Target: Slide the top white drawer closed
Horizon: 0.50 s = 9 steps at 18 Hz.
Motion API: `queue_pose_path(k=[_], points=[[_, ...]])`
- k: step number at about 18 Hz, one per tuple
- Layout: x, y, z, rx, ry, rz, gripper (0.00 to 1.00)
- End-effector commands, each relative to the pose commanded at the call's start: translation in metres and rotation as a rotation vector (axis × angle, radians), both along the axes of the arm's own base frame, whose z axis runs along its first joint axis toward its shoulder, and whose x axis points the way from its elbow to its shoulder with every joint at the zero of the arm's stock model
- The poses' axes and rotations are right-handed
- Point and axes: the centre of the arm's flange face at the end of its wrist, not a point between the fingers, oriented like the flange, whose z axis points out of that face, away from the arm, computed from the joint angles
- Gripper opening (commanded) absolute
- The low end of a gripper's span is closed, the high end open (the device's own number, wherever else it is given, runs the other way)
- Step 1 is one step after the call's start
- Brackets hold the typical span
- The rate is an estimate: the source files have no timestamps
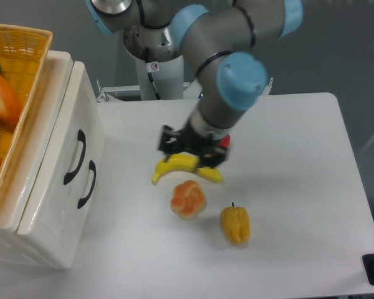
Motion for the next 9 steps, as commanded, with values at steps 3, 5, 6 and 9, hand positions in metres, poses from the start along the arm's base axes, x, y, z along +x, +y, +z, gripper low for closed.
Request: queue_pose_path(k=[3,5,6,9], points=[[-0.047,-0.047,-0.01,-0.033,0.056,-0.141,1.0],[-0.071,-0.072,-0.023,-0.037,0.058,-0.242,1.0],[-0.083,-0.081,-0.028,-0.037,0.075,-0.282,1.0],[-0.115,-0.109,-0.049,-0.08,0.117,-0.374,1.0]])
